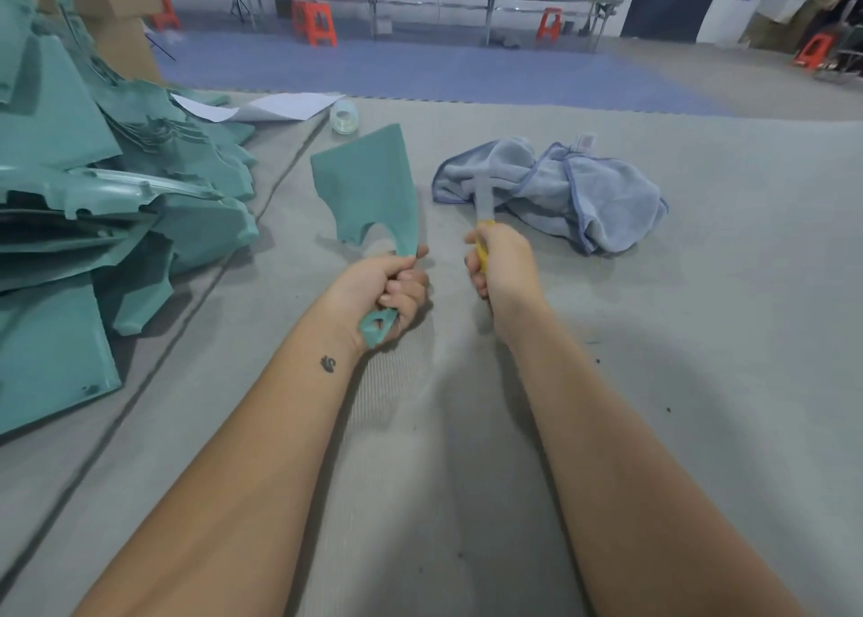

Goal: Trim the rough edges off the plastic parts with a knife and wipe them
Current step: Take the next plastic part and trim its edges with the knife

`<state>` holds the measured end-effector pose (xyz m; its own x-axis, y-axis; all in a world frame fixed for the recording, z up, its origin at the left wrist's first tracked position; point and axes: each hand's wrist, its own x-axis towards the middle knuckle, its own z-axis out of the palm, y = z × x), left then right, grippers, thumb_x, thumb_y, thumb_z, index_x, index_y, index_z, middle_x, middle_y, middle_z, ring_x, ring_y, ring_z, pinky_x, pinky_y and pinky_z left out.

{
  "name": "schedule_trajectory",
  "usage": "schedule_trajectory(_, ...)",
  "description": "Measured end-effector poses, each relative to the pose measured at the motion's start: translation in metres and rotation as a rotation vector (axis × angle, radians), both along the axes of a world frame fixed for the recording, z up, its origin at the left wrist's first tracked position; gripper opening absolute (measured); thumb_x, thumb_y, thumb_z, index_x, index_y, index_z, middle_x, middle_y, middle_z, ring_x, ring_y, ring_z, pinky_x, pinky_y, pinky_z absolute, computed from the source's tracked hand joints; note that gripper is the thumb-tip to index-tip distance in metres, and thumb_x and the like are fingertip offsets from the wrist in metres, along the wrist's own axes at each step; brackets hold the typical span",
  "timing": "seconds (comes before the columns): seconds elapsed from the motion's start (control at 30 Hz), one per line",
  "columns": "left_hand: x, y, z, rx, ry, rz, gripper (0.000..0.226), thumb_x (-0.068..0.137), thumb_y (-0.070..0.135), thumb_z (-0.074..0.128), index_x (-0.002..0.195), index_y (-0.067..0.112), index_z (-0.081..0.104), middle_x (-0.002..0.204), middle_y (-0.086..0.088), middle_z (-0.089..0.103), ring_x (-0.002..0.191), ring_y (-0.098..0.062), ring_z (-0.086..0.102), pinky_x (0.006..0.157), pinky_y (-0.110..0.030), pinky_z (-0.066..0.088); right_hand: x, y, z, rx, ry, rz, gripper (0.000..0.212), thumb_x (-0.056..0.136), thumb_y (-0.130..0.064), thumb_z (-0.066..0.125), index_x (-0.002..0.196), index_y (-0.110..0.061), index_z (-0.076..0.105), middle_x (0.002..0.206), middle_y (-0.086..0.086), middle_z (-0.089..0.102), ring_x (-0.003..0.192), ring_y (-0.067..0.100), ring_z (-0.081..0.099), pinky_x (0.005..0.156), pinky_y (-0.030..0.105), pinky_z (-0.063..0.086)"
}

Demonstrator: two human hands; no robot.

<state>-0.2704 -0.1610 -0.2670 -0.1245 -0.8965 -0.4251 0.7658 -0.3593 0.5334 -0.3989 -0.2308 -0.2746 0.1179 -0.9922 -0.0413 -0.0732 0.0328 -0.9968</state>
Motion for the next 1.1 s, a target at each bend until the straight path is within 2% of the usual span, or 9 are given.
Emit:
schedule_trajectory(0.13, -0.006, 0.003, 0.003, -0.122, -0.464, -0.042, 0.019, 0.104, 0.020, 0.036, 0.112, 0.017, 0.052, 0.053, -0.004, 0.050, 0.039, -0.011, 0.049, 0.036, -0.016, 0.043, -0.010, 0.004, -0.005, 0.015, -0.137, 0.064, 0.054, 0.104, -0.045, 0.027, 0.084, -0.017, 0.068, 0.056, -0.005, 0.039, 0.046, 0.007, 0.031, 0.044, 0.019, 0.028)
schedule_trajectory(0.37, -0.011, -0.002, -0.008, -0.252, -1.275, -0.126, 0.026, 0.103, 0.022, 0.039, 0.103, 0.002, 0.055, 0.046, 0.000, 0.049, 0.036, -0.018, 0.048, 0.038, -0.020, 0.036, -0.015, 0.008, -0.009, -0.119, -0.127, 0.027, 0.022, 0.096, -0.018, 0.056, 0.074, -0.019, 0.053, 0.060, -0.008, 0.046, 0.052, 0.006, 0.039, 0.052, 0.020, 0.035)
schedule_trajectory(0.47, -0.004, -0.004, -0.012, -0.333, -1.782, -0.087, 0.029, 0.095, 0.041, 0.048, 0.101, 0.013, 0.056, 0.075, 0.000, 0.063, 0.072, -0.027, 0.063, 0.064, -0.032, 0.049, -0.017, 0.009, -0.009, -0.128, -0.180, 0.080, 0.016, 0.097, -0.017, 0.056, 0.081, -0.018, 0.052, 0.062, -0.001, 0.062, 0.045, 0.010, 0.046, 0.045, 0.021, 0.037)
schedule_trajectory(0.5, -0.001, -0.003, -0.013, -0.339, -1.851, -0.096, 0.031, 0.091, 0.046, 0.052, 0.104, 0.018, 0.054, 0.087, 0.001, 0.063, 0.081, -0.025, 0.061, 0.073, -0.035, 0.049, -0.018, 0.010, -0.009, -0.132, -0.185, 0.089, 0.015, 0.096, -0.018, 0.056, 0.082, -0.018, 0.052, 0.061, 0.000, 0.063, 0.042, 0.011, 0.045, 0.043, 0.021, 0.036)
schedule_trajectory(0.6, 0.006, -0.003, -0.017, -0.368, -1.906, -0.133, 0.033, 0.089, 0.045, 0.054, 0.113, 0.022, 0.051, 0.104, 0.000, 0.063, 0.094, -0.026, 0.058, 0.083, -0.042, 0.049, -0.019, 0.009, -0.009, -0.136, -0.202, 0.093, 0.015, 0.098, -0.020, 0.054, 0.084, -0.018, 0.059, 0.057, 0.000, 0.057, 0.041, 0.009, 0.034, 0.040, 0.017, 0.029)
schedule_trajectory(0.73, 0.012, -0.002, -0.018, -0.337, -2.200, 0.001, 0.029, 0.096, 0.050, 0.041, 0.112, 0.028, 0.048, 0.077, 0.007, 0.052, 0.076, -0.027, 0.053, 0.056, -0.033, 0.036, -0.020, 0.007, -0.008, -0.073, -0.212, 0.096, 0.041, 0.104, -0.035, 0.039, 0.093, -0.013, 0.072, 0.061, -0.003, 0.053, 0.048, 0.009, 0.033, 0.045, 0.019, 0.028)
schedule_trajectory(0.8, 0.014, -0.002, -0.018, -0.303, -2.214, 0.038, 0.027, 0.097, 0.053, 0.037, 0.106, 0.030, 0.047, 0.069, 0.011, 0.046, 0.066, -0.022, 0.050, 0.051, -0.031, 0.030, -0.022, 0.007, -0.009, -0.083, -0.227, 0.081, 0.035, 0.103, -0.033, 0.044, 0.095, -0.016, 0.074, 0.067, -0.003, 0.052, 0.053, 0.008, 0.035, 0.050, 0.018, 0.031)
schedule_trajectory(1.0, 0.017, -0.005, -0.018, -0.228, -1.905, 0.039, 0.031, 0.091, 0.045, 0.043, 0.083, 0.020, 0.058, 0.074, 0.001, 0.059, 0.073, -0.023, 0.057, 0.057, -0.032, 0.036, -0.022, 0.004, -0.008, -0.069, -0.249, -0.007, 0.011, 0.094, -0.011, 0.061, 0.103, -0.011, 0.068, 0.068, -0.006, 0.054, 0.059, 0.008, 0.046, 0.062, 0.021, 0.045)
schedule_trajectory(1.1, 0.019, -0.005, -0.015, -0.239, -1.701, 0.021, 0.028, 0.080, 0.040, 0.043, 0.083, 0.020, 0.062, 0.068, 0.003, 0.059, 0.064, -0.020, 0.052, 0.060, -0.033, 0.037, -0.023, 0.008, -0.006, -0.055, -0.265, -0.009, 0.007, 0.097, -0.015, 0.057, 0.091, -0.016, 0.059, 0.070, 0.003, 0.061, 0.054, 0.013, 0.057, 0.054, 0.025, 0.051)
